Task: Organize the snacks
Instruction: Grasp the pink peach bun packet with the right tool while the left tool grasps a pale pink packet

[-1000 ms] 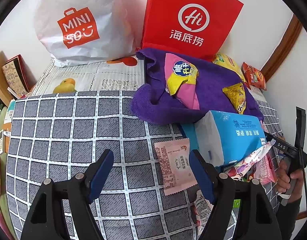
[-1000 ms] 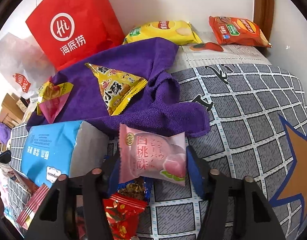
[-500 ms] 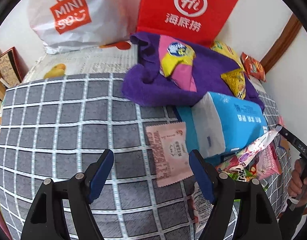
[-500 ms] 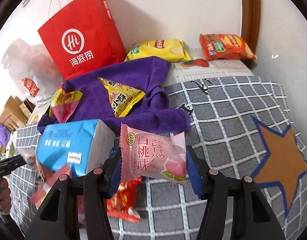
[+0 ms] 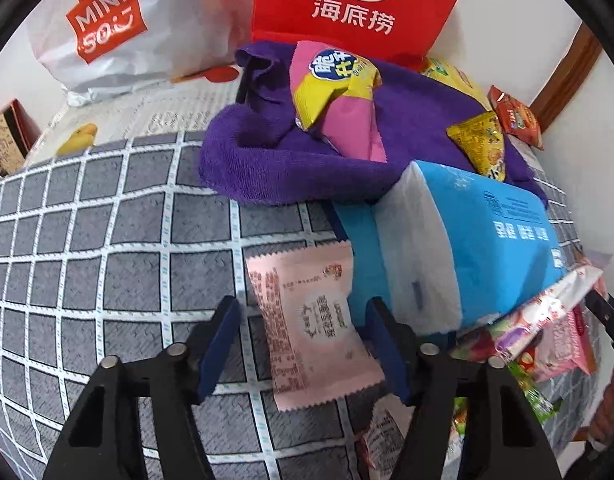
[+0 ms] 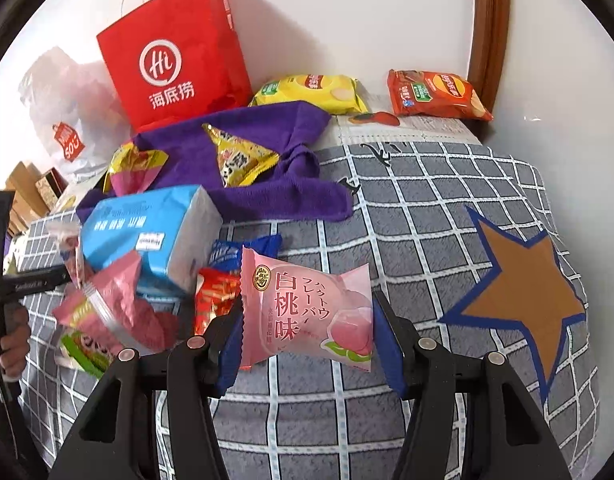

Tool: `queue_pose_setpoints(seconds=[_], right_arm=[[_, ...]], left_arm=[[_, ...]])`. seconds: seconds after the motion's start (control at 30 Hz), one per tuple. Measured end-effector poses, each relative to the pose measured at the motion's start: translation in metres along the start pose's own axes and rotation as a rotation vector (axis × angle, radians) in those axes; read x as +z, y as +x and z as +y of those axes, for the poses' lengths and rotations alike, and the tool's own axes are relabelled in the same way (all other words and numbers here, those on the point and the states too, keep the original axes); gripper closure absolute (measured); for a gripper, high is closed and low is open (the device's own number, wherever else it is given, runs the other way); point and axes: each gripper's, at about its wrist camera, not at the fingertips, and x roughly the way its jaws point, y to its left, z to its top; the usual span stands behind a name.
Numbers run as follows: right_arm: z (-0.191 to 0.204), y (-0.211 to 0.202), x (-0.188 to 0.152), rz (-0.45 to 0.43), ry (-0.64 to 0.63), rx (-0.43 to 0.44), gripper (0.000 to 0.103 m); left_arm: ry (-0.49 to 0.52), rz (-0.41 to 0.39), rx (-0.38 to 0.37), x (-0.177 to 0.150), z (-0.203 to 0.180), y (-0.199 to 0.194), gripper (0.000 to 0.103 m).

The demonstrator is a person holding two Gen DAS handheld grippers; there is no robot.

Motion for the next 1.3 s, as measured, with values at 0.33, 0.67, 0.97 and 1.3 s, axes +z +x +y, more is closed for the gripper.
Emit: queue_pose_setpoints(seconds=[0.33, 0.67, 0.97, 1.3], right_arm=[[0.018, -0.013, -0.003, -0.013, -0.029, 0.010, 0.046], [0.045, -0.041, -0.008, -0.057, -0.056, 0.043, 0.046], [0.057, -0.064, -0.017, -0.085, -0.063, 0.103, 0.046], [0.061, -0.082, -0.009, -0.110, -0.120, 0.149, 0.046]], left_arm=[[-0.021, -0.015, -0.049, -0.005, 0.013, -0.018, 0.067], [-0.047, -0.022, -0.090, -0.028, 0.021, -0.055, 0.067], [-0.074, -0.054, -0.099, -0.046, 0.009, -0.089, 0.067], [-0.118, -0.090, -0.137, -0.055, -0.017, -0.113, 0.067]])
